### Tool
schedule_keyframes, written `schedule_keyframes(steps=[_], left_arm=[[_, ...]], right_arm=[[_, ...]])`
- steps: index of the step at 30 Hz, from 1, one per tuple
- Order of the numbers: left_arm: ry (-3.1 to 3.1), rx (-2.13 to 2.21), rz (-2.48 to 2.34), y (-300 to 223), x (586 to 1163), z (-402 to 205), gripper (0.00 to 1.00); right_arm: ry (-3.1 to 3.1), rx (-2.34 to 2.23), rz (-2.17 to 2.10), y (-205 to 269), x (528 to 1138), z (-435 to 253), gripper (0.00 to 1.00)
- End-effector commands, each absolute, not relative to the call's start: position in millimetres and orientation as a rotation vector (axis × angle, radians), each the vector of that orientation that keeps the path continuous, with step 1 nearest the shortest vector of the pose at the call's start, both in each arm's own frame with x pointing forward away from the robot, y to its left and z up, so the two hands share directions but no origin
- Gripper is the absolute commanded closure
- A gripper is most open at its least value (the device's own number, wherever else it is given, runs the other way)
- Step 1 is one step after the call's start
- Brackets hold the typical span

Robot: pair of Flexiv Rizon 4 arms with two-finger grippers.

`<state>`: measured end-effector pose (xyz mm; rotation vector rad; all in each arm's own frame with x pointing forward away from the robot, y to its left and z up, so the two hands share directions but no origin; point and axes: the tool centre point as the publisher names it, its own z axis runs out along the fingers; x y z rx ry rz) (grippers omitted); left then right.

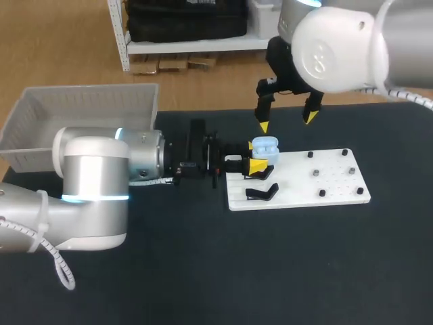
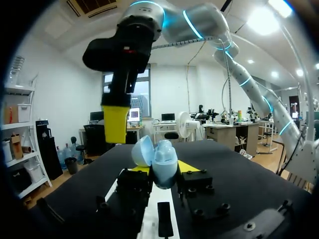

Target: Pick up each earbud case from the left stands, insert the matching earbuds, close the lid, and place the case in the box.

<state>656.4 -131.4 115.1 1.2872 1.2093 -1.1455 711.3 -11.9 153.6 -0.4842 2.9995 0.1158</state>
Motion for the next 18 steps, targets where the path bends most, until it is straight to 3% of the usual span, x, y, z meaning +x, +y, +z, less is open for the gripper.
schedule_keyframes(steps=[1, 18], left_arm=[[1.207, 1.284, -1.143, -131.9, 656.1, 114.1, 1.0], [1.207, 1.284, -1.143, -131.9, 656.1, 114.1, 1.0]], right_arm=[[3.042, -0.49, 0.118, -13.5, 713.4, 145.1, 0.0], [3.004, -0.428, 0.175, -28.3, 665.0, 167.5, 0.0]])
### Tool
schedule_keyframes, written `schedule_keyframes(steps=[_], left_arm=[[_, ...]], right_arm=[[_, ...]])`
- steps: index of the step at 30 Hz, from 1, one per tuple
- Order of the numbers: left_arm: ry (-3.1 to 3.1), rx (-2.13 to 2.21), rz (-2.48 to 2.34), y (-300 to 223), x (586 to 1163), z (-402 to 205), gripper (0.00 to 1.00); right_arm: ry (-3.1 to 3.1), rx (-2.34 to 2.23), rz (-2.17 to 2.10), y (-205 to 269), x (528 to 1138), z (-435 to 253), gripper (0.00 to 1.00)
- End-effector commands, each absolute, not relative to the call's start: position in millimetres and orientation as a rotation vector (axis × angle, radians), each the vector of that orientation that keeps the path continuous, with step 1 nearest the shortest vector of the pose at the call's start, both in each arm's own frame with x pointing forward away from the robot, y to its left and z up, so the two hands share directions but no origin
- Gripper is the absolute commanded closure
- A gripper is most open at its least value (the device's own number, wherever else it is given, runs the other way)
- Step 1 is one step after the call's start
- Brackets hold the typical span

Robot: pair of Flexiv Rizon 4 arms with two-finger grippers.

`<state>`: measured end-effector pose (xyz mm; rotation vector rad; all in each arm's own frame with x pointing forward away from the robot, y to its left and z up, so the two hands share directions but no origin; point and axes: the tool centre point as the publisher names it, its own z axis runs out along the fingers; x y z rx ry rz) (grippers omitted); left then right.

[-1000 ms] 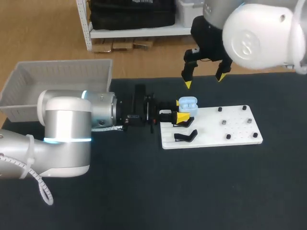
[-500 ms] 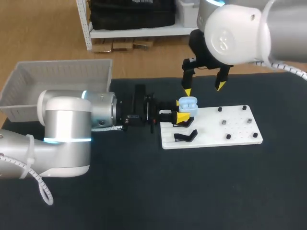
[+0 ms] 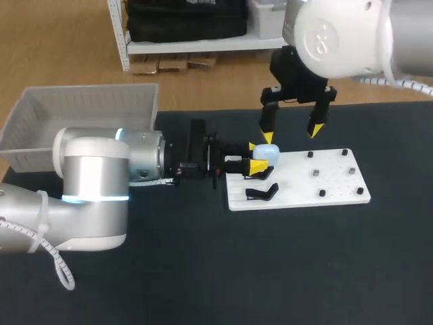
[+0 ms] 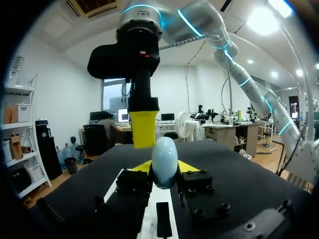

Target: Pick up each earbud case from the left stands, insert the matching earbuds, close the lid, and place the case in the box.

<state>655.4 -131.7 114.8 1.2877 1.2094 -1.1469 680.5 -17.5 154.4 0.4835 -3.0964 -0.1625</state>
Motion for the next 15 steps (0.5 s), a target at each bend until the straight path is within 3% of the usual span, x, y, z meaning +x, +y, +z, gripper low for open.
schedule_keyframes(steps=[1, 6, 15], left_arm=[[1.207, 1.284, -1.143, -131.9, 656.1, 114.1, 1.0], [1.221, 1.277, -1.097, -117.0, 659.5, 122.7, 1.0], [1.321, 1.217, -0.757, -4.9, 673.2, 185.7, 1.0]], right_arm=[[-3.231, 0.454, -0.191, -30.7, 664.5, 173.9, 0.0], [-3.337, 0.488, -0.278, -42.1, 658.5, 206.0, 0.0], [-3.342, 0.491, -0.303, -44.1, 656.9, 209.8, 0.0]])
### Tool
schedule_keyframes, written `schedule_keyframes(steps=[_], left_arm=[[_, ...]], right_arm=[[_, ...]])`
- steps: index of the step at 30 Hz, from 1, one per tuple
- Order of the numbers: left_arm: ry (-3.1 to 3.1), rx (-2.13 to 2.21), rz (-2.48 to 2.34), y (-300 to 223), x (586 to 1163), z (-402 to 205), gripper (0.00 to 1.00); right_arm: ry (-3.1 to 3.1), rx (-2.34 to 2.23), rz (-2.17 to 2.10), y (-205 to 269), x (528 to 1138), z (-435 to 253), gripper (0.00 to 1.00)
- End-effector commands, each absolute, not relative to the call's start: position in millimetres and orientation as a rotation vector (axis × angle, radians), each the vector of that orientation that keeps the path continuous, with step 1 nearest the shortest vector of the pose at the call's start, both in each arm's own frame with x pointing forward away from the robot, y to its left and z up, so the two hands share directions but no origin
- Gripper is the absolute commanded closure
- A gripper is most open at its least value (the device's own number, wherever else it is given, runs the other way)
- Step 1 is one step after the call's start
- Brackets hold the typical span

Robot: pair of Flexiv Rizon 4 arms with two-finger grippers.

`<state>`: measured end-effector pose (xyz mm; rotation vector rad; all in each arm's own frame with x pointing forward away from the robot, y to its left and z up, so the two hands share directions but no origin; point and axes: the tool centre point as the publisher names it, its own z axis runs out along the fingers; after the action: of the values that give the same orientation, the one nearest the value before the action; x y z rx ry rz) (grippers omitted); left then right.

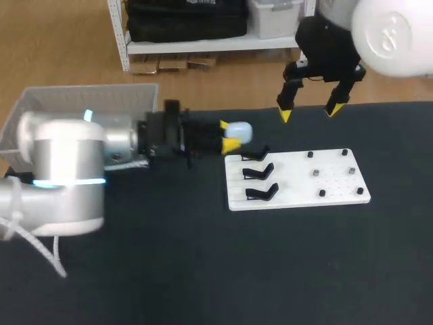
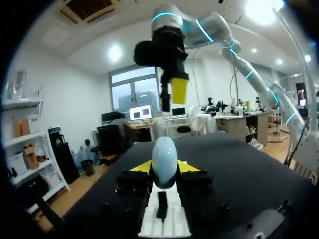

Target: Pick up each earbud case from the left stands, insert the matching earbuds, close the lid, and place the case in the box.

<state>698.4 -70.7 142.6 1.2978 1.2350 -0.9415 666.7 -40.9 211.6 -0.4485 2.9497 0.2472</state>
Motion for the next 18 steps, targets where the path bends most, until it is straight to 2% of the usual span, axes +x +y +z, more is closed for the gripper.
schedule_keyframes(steps=[1, 8, 18], left_arm=[[1.34, 1.217, -0.707, 7.7, 675.5, 191.2, 1.0], [1.504, 1.139, -0.497, 80.2, 699.4, 204.0, 1.0], [1.778, 0.963, -0.378, 164.1, 757.9, 178.1, 1.0]], right_arm=[[2.85, -0.419, 0.259, -44.1, 656.9, 209.8, 0.0], [2.85, -0.419, 0.259, -44.1, 656.9, 209.8, 0.0], [2.85, -0.419, 0.259, -44.1, 656.9, 209.8, 0.0]])
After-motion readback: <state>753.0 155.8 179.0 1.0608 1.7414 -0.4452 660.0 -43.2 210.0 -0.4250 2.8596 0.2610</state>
